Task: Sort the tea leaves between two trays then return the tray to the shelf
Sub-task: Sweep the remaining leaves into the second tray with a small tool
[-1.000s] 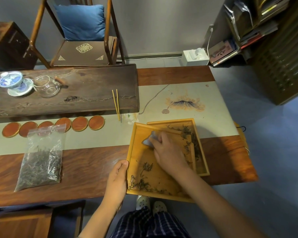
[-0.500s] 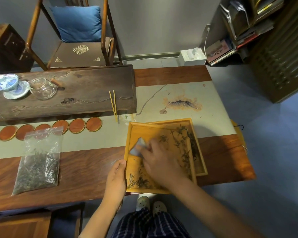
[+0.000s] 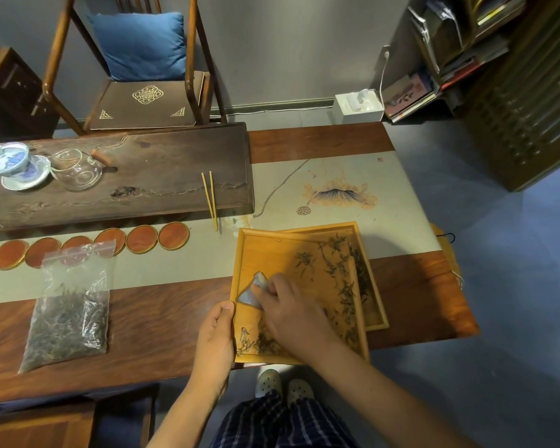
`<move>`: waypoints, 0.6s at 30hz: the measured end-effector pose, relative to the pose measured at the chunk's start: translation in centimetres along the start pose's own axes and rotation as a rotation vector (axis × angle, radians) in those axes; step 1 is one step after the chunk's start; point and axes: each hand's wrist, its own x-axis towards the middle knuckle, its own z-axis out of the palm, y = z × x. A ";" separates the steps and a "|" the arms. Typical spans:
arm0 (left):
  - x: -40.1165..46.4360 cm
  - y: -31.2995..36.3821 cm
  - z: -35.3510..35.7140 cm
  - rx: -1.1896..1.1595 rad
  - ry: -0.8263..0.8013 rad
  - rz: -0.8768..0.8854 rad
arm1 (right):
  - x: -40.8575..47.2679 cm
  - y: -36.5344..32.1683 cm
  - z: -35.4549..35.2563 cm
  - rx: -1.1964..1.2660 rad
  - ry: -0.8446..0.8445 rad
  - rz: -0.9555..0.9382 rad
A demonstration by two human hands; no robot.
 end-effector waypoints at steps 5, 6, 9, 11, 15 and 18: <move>-0.3 -0.1 -0.3 0.064 0.018 0.027 | 0.4 2.9 0.1 0.043 -0.043 0.135; -0.4 -0.1 -0.4 0.066 0.020 0.024 | 0.5 3.6 0.2 0.040 -0.041 0.160; -0.5 -0.1 -0.6 0.079 0.013 0.018 | 0.3 5.3 0.3 0.031 -0.056 0.228; -0.5 -0.2 -0.7 0.088 0.004 0.013 | 0.3 6.0 0.2 0.028 -0.057 0.268; -0.4 -0.4 -0.8 0.080 0.000 -0.006 | 0.9 5.1 -0.7 0.057 0.022 0.302; -0.4 -0.6 -0.7 0.061 0.010 0.003 | 2.2 2.8 -1.1 0.108 0.061 0.258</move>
